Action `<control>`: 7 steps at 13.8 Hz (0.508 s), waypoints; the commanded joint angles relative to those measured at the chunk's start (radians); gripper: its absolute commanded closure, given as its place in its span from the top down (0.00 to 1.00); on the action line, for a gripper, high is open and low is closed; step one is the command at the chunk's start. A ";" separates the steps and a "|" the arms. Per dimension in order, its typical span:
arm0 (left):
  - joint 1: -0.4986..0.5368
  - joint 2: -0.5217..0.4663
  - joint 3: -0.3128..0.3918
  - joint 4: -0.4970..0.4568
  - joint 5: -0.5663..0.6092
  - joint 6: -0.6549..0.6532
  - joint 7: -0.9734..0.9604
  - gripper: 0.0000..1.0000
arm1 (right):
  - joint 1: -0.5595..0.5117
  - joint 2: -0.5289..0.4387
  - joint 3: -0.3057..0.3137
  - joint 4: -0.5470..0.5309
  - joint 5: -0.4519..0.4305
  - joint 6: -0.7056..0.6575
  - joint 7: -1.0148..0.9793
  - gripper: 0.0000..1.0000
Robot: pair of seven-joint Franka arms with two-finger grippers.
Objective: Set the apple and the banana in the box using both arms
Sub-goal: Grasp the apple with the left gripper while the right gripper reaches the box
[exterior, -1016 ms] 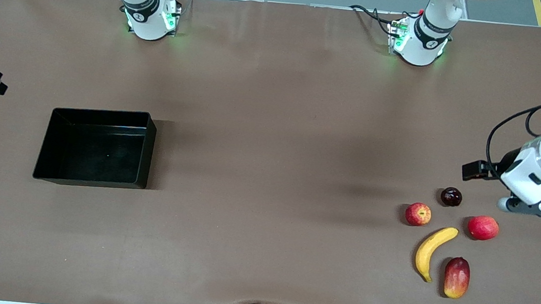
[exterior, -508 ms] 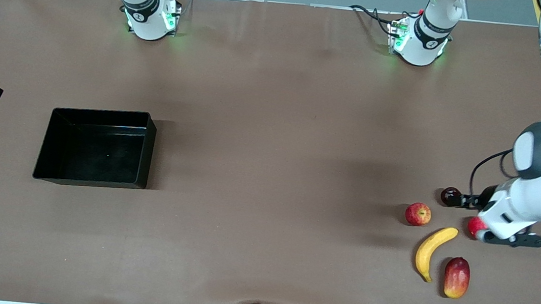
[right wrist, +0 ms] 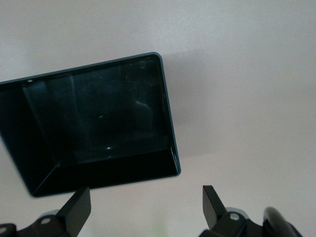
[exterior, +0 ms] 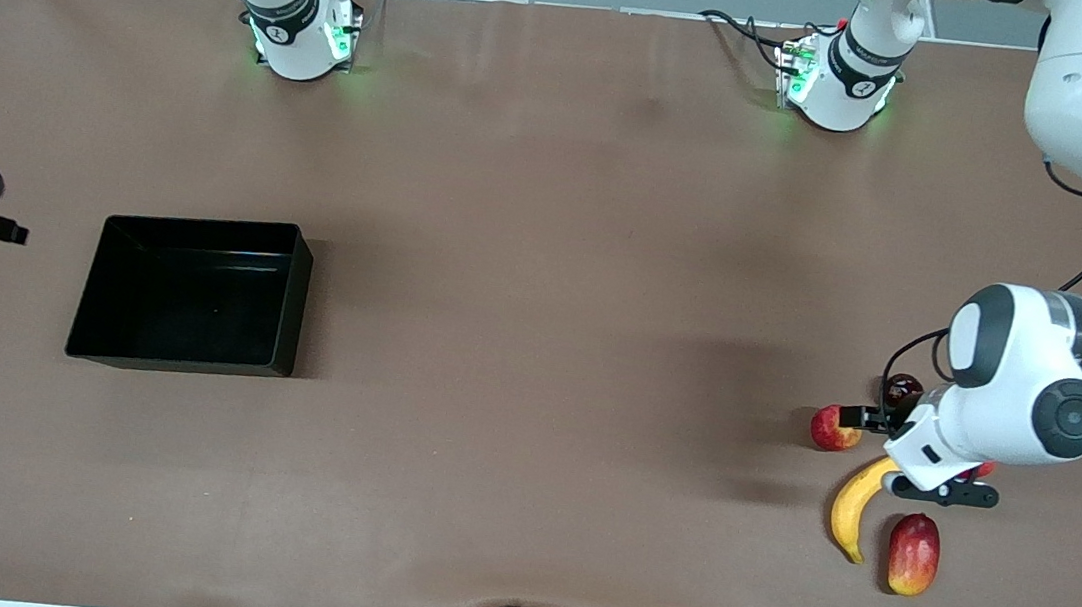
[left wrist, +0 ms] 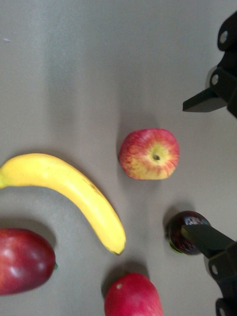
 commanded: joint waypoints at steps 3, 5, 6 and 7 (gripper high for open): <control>0.002 0.061 -0.001 -0.017 0.002 0.059 -0.011 1.00 | -0.045 -0.019 0.014 -0.347 0.009 0.488 -0.076 1.00; 0.006 0.087 -0.001 -0.015 0.002 0.078 -0.011 1.00 | -0.050 0.033 0.014 -0.378 0.009 0.588 -0.084 1.00; 0.008 0.101 -0.001 -0.017 0.002 0.090 -0.011 1.00 | -0.056 0.074 0.014 -0.378 0.009 0.623 -0.110 1.00; 0.011 0.115 -0.001 -0.015 0.002 0.102 -0.009 1.00 | -0.071 0.109 0.016 -0.380 0.013 0.669 -0.154 0.89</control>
